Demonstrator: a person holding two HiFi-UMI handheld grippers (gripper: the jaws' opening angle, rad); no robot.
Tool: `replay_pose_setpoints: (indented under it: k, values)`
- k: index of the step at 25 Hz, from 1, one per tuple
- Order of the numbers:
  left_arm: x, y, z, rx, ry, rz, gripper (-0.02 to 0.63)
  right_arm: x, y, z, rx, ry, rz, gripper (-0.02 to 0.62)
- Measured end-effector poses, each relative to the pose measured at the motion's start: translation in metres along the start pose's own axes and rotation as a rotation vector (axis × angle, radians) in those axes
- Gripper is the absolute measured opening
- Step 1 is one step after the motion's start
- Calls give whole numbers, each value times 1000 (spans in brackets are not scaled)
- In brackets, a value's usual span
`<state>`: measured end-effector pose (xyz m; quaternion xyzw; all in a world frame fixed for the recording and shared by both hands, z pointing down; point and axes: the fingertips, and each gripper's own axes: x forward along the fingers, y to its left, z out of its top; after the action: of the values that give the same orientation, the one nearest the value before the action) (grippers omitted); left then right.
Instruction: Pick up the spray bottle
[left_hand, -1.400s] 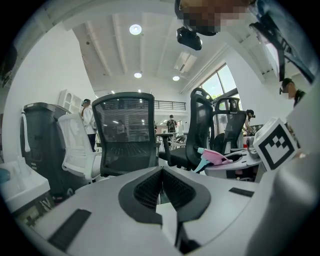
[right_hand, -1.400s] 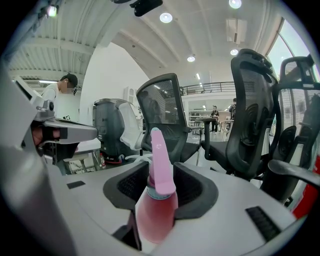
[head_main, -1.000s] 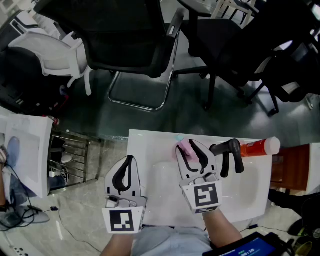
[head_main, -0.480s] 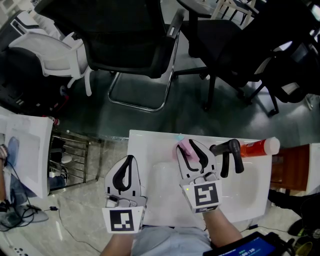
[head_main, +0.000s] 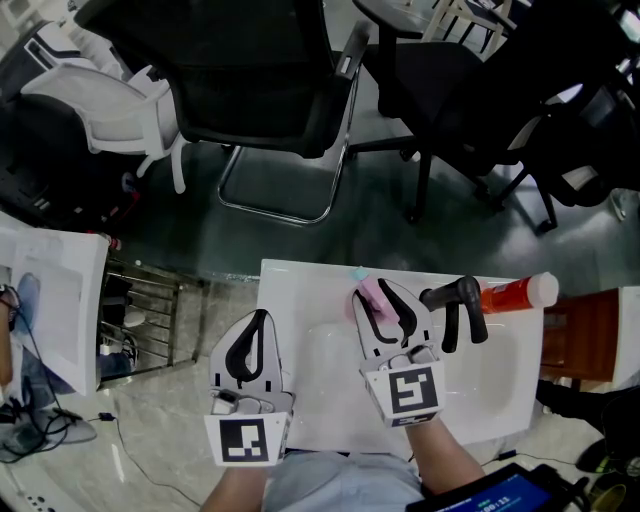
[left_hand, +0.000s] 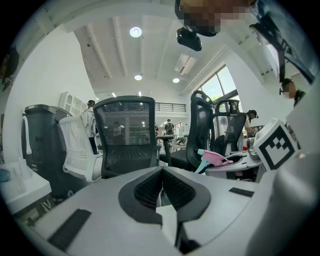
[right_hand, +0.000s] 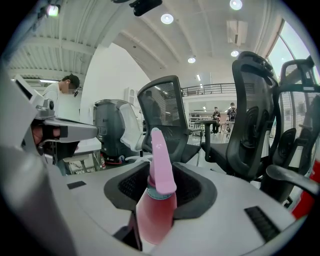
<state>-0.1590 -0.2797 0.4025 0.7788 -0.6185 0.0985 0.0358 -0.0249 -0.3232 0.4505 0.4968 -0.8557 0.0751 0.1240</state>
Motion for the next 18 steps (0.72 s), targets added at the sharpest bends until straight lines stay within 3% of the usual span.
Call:
replay_pose_setpoints:
  k: [18]
  values:
    - [-29, -17, 31, 17, -84, -22, 15, -46, 9, 40, -25, -112, -7, 150]
